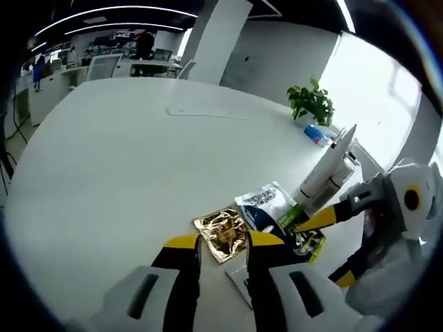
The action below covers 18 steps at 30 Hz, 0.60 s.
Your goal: Arrange the skincare products in the storage area until every visible bottle or jar stands upright without overlapping.
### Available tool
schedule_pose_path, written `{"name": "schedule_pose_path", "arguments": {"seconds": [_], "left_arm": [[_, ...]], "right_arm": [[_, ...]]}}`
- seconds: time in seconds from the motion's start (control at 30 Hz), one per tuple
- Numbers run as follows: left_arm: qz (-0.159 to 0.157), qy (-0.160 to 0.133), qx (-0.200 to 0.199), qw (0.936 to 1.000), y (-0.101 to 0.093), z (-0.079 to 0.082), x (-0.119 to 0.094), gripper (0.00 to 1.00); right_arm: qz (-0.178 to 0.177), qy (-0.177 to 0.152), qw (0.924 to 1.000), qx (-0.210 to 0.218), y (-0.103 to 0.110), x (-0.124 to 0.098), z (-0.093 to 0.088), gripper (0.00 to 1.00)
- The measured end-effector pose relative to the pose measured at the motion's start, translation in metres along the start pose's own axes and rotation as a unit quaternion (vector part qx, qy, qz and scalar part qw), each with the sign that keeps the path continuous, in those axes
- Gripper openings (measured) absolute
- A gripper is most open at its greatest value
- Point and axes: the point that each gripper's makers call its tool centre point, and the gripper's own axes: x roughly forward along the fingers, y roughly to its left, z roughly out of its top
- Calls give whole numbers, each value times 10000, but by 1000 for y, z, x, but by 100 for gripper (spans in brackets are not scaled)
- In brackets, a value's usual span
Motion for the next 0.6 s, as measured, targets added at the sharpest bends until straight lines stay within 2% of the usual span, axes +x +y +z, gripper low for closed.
{"name": "schedule_pose_path", "arguments": {"seconds": [0.27,0.6], "left_arm": [[-158,-184,348,9991,-25,5,-26,22],[-2,-147,878,9960,-32,-2,-36,24]], "right_arm": [[-195,-225,9993,241,2,-28,5,56],[-537,-327,9966,527,-3,-60,-1,62]]}}
